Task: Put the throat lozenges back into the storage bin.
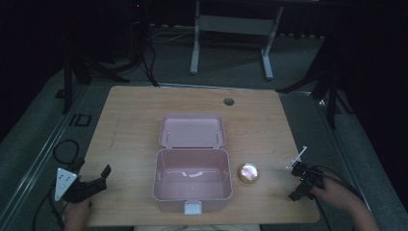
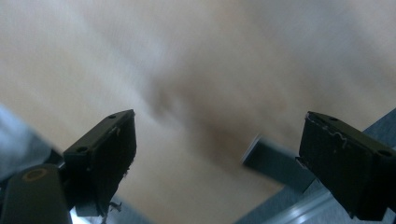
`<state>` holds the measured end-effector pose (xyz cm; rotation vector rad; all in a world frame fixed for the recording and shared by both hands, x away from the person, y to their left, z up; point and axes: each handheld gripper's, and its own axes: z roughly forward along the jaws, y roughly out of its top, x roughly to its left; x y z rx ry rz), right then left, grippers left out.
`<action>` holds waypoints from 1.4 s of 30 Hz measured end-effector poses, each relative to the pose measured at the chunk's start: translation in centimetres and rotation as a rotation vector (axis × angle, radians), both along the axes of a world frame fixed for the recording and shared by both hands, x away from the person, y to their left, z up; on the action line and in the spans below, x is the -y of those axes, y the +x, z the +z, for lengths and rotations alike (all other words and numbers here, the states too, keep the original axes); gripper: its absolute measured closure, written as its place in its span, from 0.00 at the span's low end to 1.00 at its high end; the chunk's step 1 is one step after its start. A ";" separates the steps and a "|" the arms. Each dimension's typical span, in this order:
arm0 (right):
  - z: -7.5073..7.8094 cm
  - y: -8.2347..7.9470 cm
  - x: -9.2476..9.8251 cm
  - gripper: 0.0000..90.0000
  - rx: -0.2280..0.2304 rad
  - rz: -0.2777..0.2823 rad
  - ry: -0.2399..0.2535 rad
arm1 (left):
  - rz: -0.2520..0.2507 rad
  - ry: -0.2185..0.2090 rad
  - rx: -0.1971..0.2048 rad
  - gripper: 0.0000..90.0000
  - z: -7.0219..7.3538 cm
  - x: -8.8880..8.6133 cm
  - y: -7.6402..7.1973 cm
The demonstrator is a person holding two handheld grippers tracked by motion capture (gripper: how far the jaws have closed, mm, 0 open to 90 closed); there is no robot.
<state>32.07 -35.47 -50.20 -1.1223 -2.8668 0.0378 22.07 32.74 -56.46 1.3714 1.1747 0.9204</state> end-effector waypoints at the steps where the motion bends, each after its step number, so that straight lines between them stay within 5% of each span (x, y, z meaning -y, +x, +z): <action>1: -0.2 -0.1 -0.1 0.12 -0.021 0.004 -0.020 | 0.000 -0.002 0.001 0.00 0.0 0.0 0.0; 4: -0.5 0.0 -0.2 0.12 -0.052 0.011 -0.048 | 0.001 -0.002 0.000 0.00 0.0 0.0 0.0; 18: 0.2 1.7 -2.0 0.12 -0.020 0.030 -0.035 | 0.001 -0.002 0.001 0.00 0.0 0.0 0.0; 34: 1.1 4.3 -6.7 0.12 0.002 0.118 -0.025 | -0.004 -0.002 0.001 0.00 0.0 0.0 0.0; 42: 0.5 5.6 -9.2 0.12 -0.022 0.177 -0.014 | -0.006 -0.002 0.001 0.00 0.0 0.0 0.0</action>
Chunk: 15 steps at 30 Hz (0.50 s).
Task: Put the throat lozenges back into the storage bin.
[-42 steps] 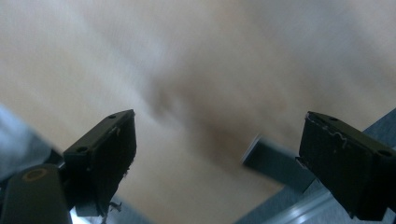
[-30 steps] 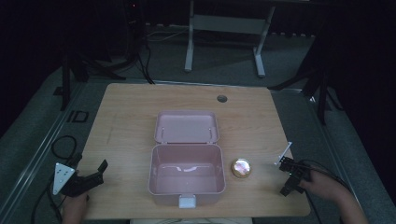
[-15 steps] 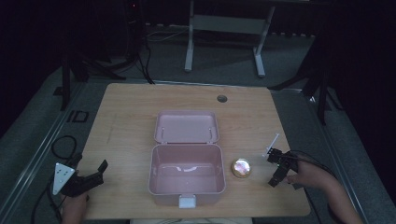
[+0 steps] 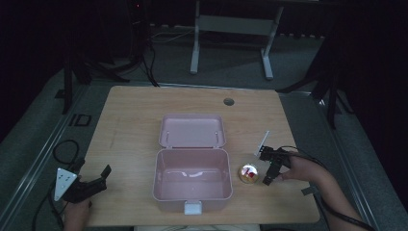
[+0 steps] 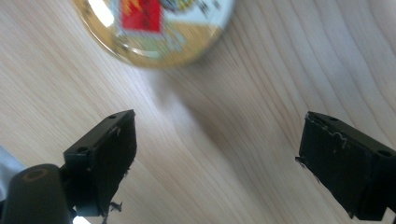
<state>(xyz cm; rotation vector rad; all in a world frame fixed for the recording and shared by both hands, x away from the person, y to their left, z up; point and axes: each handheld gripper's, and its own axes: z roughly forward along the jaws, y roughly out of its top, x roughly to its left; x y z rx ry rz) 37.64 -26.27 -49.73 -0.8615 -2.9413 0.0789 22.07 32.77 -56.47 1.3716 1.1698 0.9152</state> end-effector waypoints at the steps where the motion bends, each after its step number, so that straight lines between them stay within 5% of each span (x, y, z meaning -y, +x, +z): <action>1: -0.1 0.1 -0.4 0.12 -0.003 0.006 0.002 | 0.000 -0.001 0.000 0.00 0.0 0.0 0.0; 15: -0.7 1.0 -5.2 0.14 -0.012 0.098 0.028 | -0.002 -0.002 -0.001 0.00 0.0 0.0 0.0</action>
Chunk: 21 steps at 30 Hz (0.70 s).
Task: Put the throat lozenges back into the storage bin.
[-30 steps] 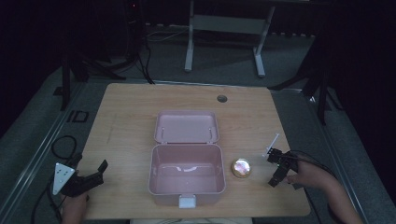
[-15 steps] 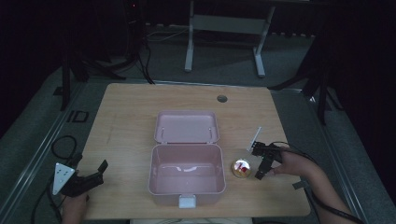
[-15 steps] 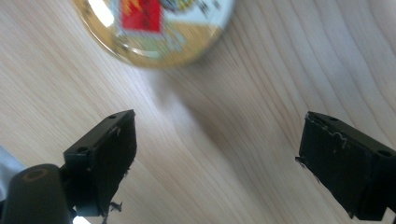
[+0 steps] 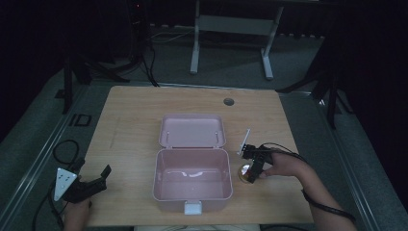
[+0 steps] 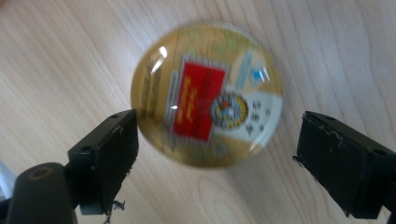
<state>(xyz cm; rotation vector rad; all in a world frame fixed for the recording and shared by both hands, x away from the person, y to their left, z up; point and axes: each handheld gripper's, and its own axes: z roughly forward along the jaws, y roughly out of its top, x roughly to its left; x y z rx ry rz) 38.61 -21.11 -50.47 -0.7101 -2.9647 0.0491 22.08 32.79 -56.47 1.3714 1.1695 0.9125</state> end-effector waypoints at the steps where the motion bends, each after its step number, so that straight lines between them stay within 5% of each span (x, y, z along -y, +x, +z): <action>1: -0.1 0.1 -0.2 0.13 -0.003 0.001 0.000 | 0.000 0.000 0.000 0.00 0.0 0.0 0.0; 21: -0.6 -0.6 -1.9 0.14 -0.045 0.039 0.035 | 0.002 0.001 -0.002 0.00 0.0 0.0 0.0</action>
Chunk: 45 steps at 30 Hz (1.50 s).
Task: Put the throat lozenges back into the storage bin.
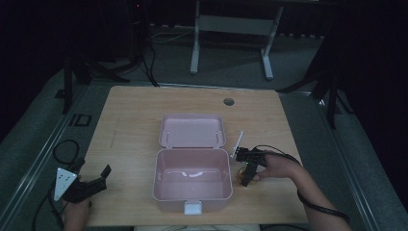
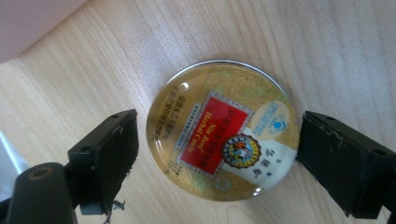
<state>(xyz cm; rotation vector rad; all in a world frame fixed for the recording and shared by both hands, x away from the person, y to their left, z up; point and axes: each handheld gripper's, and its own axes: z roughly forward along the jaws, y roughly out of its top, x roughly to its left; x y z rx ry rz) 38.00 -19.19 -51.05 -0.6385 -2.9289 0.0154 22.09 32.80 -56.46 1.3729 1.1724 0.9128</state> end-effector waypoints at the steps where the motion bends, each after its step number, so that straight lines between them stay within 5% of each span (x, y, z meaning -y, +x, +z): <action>1: -0.1 -0.1 -0.1 0.14 0.003 -0.003 -0.007 | 0.000 0.000 0.000 0.00 0.0 0.0 0.0; 11: -0.8 -0.2 -0.3 0.22 0.006 0.036 -0.048 | -0.001 0.000 0.000 0.00 0.0 0.0 0.0; 18: 0.8 -0.5 -0.1 0.22 0.002 0.077 -0.054 | 0.000 0.000 -0.001 0.00 0.0 0.0 0.0; 25: 4.5 -0.9 0.2 0.22 0.018 0.115 -0.074 | 0.001 0.000 -0.002 0.00 0.0 0.0 0.0; 32: 9.4 -1.5 0.4 0.22 0.041 0.133 -0.044 | 0.002 -0.001 -0.002 0.00 0.0 0.0 0.0; 40: 16.0 -2.3 -0.1 0.22 0.133 0.161 -0.034 | 0.002 -0.001 -0.002 0.00 0.0 0.0 0.0; 45: 17.6 -2.5 -0.7 0.22 0.157 0.177 -0.029 | 0.002 -0.001 -0.002 0.00 0.0 0.0 0.0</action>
